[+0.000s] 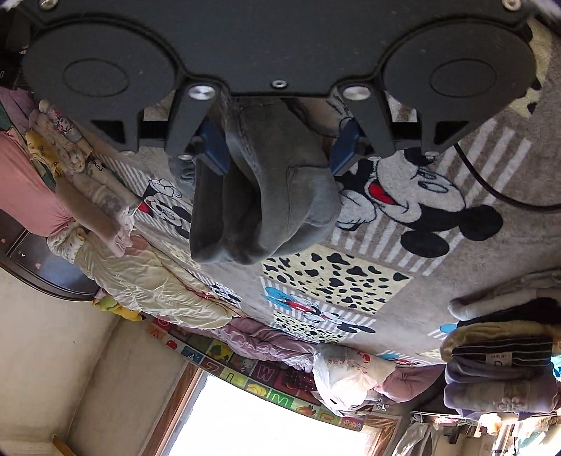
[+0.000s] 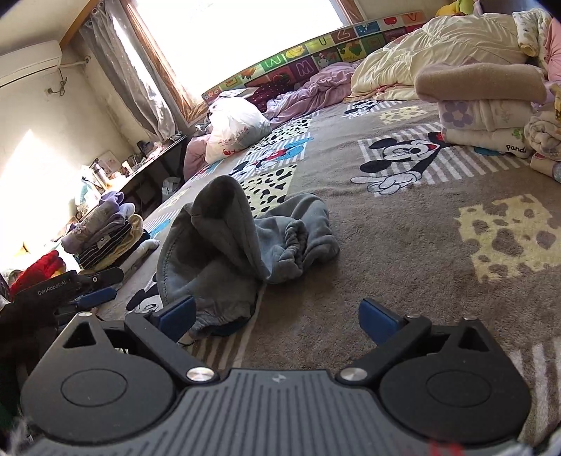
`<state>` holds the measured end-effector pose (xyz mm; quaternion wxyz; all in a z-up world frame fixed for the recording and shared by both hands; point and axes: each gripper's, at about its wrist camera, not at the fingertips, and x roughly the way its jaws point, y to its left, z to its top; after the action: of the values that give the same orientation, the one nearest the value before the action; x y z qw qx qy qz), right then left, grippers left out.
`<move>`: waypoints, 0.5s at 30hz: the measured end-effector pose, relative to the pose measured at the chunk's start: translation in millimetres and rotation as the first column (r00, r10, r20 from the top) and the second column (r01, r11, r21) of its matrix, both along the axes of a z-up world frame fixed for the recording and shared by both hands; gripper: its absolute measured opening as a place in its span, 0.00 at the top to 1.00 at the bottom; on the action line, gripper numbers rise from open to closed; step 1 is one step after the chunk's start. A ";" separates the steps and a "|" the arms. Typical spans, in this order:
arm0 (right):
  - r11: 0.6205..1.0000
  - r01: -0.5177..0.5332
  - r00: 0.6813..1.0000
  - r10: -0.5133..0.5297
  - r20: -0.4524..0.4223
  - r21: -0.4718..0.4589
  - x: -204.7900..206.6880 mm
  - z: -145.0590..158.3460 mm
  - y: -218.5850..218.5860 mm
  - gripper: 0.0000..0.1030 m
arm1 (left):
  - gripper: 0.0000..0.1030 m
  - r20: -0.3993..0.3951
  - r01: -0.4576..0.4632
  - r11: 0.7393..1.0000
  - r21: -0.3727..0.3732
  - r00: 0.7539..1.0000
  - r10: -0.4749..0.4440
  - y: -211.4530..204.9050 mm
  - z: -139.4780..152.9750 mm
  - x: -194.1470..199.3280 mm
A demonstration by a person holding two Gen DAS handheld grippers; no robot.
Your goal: Fold clothes
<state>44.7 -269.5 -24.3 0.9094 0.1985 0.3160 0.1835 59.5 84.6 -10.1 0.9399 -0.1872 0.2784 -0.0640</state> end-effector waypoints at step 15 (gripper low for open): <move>0.872 -0.312 0.931 0.360 0.060 -0.378 28.1 -19.1 141.6 0.33 | 0.37 0.009 -0.069 0.986 -0.152 0.997 0.071 8.9 -60.1 -4.2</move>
<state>72.7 -127.9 -43.3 0.9028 -0.0425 0.3147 0.2901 55.4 93.5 -70.2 0.9266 -0.2671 0.2593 -0.0531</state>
